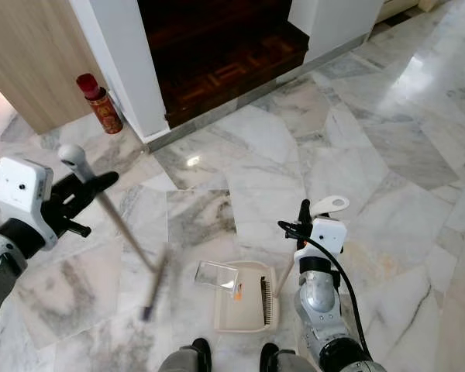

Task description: Sweep floor

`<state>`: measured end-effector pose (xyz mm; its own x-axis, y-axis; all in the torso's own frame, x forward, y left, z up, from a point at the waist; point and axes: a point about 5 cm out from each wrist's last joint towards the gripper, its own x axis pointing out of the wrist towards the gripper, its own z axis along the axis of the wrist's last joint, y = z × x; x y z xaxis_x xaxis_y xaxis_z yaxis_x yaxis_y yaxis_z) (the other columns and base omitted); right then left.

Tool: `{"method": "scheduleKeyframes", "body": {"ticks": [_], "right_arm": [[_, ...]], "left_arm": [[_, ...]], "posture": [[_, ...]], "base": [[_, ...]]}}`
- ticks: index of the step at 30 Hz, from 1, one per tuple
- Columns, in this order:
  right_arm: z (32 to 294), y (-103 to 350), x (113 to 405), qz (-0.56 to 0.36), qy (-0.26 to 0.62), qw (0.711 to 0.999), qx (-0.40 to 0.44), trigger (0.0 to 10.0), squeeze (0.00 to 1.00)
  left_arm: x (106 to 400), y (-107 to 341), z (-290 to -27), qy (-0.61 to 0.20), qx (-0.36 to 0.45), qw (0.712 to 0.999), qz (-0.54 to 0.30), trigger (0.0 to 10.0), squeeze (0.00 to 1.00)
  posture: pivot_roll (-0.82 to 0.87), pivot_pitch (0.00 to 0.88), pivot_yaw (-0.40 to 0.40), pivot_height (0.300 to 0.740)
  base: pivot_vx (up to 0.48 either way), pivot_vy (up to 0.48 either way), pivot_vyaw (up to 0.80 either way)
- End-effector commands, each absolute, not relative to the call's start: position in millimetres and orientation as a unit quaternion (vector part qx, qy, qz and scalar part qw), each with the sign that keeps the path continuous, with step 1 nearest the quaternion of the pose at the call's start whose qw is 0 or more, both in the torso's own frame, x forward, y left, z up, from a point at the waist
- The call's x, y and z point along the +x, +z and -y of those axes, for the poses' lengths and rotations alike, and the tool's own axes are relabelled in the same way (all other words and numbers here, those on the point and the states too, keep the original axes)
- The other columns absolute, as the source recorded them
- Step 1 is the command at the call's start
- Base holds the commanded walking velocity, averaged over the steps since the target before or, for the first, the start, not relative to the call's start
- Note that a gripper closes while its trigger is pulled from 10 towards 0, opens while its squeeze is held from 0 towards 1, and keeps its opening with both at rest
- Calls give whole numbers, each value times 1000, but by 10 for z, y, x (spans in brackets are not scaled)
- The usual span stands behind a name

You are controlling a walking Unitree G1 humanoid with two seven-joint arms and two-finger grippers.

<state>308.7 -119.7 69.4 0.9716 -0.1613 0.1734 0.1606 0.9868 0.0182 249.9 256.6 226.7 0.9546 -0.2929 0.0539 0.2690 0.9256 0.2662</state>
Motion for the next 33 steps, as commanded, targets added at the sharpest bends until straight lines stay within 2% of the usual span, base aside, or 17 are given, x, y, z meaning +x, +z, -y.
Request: {"method": "scheduleKeyframes", "body": {"ticks": [1,4,10,13,19,27,29,32,33], "right_arm": [[1168,571,3027,58,-79,995,10,10000,0],[1170,571,3027,58,-80,995,10,10000,0],[1196,565,3020,58,-81,995,8,10000,0],[1216,572,3018,62,-82,995,7,10000,0],[1247,573,3011,64,-82,995,4,10000,0],[1250,558,2989,64,-79,995,2,10000,0],[1252,550,2980,63,-78,995,3,10000,0],[1252,548,2980,62,-77,995,3,10000,0],[1252,548,2980,62,-77,995,3,10000,0]], "left_arm": [[2500,2248,-2634,-98,152,981,66,10000,0],[2493,2185,-2641,-88,168,980,66,10000,0],[2544,1685,-2692,-56,206,976,40,10000,0],[2577,1577,-2685,-42,204,977,42,10000,0],[2624,1332,-2619,-51,232,971,39,10000,0],[2648,1300,-2490,-65,232,968,75,10000,0],[2670,1286,-2443,-65,205,973,81,10000,0],[2717,1308,-2434,-38,109,990,83,10000,0],[2717,1308,-2434,-38,109,990,83,10000,0]], "posture": [[185,248,28,740],[181,249,27,740],[163,257,22,740],[158,261,17,740],[147,269,5,740],[128,274,-3,740],[127,274,-3,740],[123,275,-5,740],[123,275,-5,740]], "base": [[0,0,0],[0,0,0],[0,0,0],[0,0,0],[0,0,0],[0,0,0],[0,0,0],[0,0,0],[0,0,0]]}}
